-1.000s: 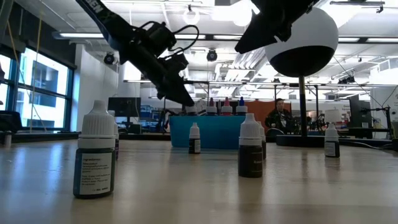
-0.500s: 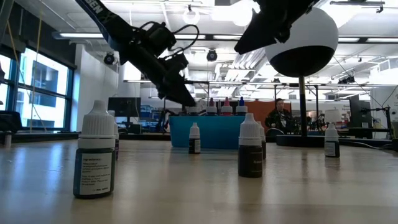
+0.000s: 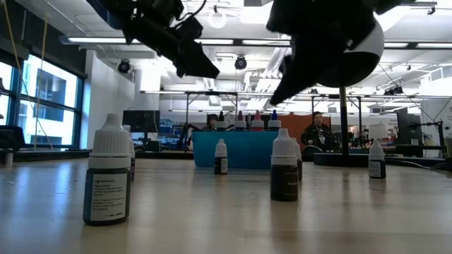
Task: Pick & Place food coloring
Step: Put the small orange food coloring bottle into the blue bin
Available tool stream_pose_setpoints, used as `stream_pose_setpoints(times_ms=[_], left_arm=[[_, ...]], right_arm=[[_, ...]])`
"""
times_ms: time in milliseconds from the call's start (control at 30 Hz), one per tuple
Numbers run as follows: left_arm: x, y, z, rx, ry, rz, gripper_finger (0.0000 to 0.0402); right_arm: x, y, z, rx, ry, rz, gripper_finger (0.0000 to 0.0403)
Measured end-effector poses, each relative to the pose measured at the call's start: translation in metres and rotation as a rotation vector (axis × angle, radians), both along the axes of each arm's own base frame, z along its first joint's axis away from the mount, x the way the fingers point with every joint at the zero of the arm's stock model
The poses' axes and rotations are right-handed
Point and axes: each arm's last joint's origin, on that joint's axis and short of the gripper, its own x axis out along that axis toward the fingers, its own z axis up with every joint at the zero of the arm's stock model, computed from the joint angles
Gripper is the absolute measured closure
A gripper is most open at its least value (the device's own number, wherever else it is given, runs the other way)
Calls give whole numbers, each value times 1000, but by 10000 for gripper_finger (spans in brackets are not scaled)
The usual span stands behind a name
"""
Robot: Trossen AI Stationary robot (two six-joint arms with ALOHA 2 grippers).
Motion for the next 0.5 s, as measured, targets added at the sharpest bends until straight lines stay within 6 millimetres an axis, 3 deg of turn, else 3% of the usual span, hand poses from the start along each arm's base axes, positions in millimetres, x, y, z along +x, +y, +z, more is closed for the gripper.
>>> stream_pose_setpoints(times_ms=[167,500], left_arm=[[-4,-2,1,-10,25,0,261],[-7,-3,-5,-42,82,-7,261]], right_arm=[[5,16,-22,62,67,126,282],[10,18,-36,-6,76,67,282]])
